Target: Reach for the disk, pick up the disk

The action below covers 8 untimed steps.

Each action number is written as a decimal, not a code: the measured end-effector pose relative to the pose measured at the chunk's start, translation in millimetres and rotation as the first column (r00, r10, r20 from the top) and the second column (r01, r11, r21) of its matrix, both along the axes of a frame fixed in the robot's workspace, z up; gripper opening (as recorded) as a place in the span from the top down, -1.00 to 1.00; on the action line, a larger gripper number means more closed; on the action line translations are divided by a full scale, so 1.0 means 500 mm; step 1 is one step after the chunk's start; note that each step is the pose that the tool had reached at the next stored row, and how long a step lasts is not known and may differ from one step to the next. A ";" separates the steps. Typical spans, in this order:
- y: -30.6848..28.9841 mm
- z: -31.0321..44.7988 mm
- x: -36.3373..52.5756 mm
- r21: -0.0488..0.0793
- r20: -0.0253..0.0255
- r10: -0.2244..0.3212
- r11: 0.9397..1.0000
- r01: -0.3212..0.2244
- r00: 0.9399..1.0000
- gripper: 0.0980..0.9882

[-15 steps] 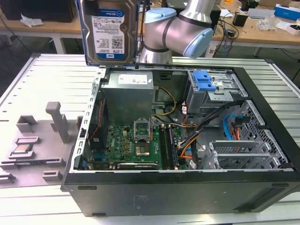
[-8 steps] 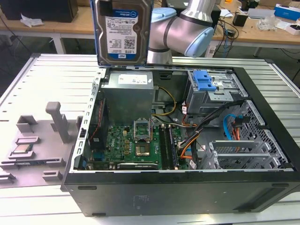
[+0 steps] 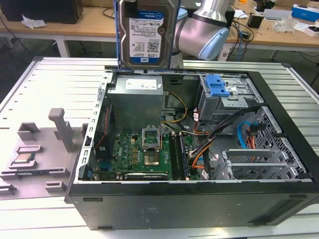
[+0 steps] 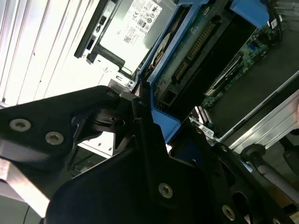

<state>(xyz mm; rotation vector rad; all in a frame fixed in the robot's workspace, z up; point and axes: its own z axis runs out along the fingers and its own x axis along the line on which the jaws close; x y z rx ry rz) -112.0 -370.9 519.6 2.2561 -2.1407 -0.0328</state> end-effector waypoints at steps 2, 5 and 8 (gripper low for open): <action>0.000 0.000 0.013 0.000 0.000 0.000 1.000 0.000 1.000 0.38; 0.000 0.000 0.054 0.000 0.000 0.000 1.000 0.000 1.000 0.38; 0.000 0.000 0.085 0.000 0.000 0.000 1.000 0.000 1.000 0.38</action>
